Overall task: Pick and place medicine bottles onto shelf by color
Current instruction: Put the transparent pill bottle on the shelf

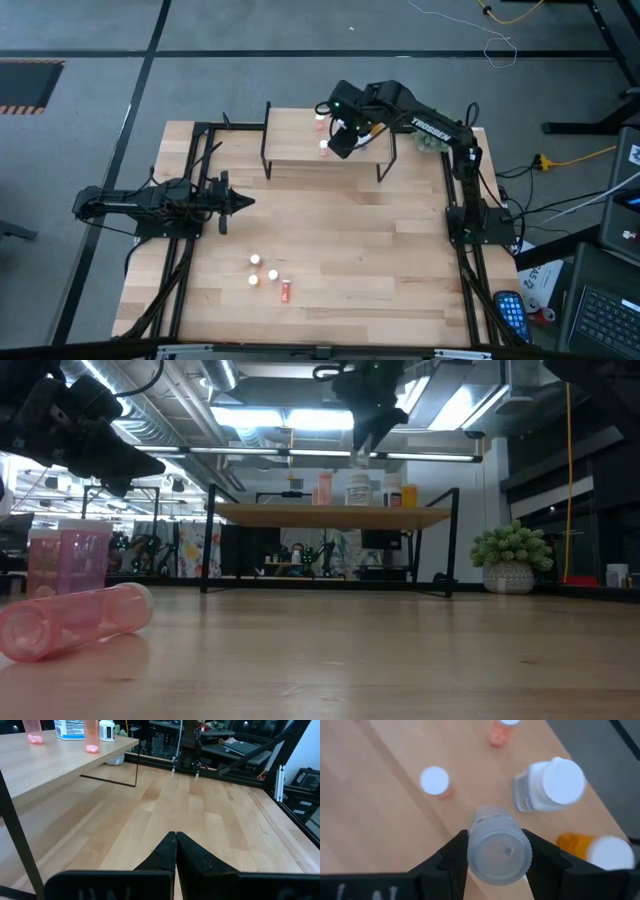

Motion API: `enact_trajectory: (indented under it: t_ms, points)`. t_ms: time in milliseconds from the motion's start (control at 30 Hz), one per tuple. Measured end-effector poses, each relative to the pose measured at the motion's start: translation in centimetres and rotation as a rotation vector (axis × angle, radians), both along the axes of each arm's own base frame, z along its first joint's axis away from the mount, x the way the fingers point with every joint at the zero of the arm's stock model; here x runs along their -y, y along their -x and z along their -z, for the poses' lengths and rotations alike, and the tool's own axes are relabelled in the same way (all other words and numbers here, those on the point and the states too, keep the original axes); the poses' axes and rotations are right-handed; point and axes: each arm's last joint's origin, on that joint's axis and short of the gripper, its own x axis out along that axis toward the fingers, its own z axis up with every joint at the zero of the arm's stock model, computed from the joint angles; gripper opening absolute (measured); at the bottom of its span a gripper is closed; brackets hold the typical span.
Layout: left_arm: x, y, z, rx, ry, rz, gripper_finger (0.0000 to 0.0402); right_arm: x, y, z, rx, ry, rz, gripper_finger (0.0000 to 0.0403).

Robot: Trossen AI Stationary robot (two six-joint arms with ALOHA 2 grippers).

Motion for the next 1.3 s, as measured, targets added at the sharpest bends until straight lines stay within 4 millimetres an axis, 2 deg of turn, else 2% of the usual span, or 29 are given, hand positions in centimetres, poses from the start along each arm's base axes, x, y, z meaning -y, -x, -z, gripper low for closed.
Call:
enact_trajectory:
  t_ms: [233, 333, 533, 733, 1000, 1300]
  points:
    - [0.0, 0.0, 0.0, 0.0, 0.0, 0.0, 0.0, 0.4, -0.6, 2.0, -0.037, -0.014, -0.072, 0.016]
    - [0.0, 0.0, 0.0, 0.0, 0.0, 0.0, 0.0, 0.1, -0.9, 3.4, -0.091, -0.012, -0.102, 0.0159]
    - [0.0, 0.0, 0.0, 0.0, 0.0, 0.0, 0.0, -0.5, -1.7, 4.8, -0.124, 0.044, -0.158, 0.0159]
    - [0.0, 0.0, 0.0, 0.0, 0.0, 0.0, 0.0, -0.4, -1.7, 6.3, -0.154, 0.017, -0.116, 0.0159]
    - [0.0, 0.0, 0.0, 0.0, -0.003, 0.0, 0.0, 0.4, -1.5, 6.3, -0.124, 0.001, -0.03, 0.0161]
    - [0.0, 0.0, 0.0, 0.0, -0.003, 0.0, 0.0, 0.9, -1.3, 6.3, -0.12, -0.006, -0.01, 0.0205]
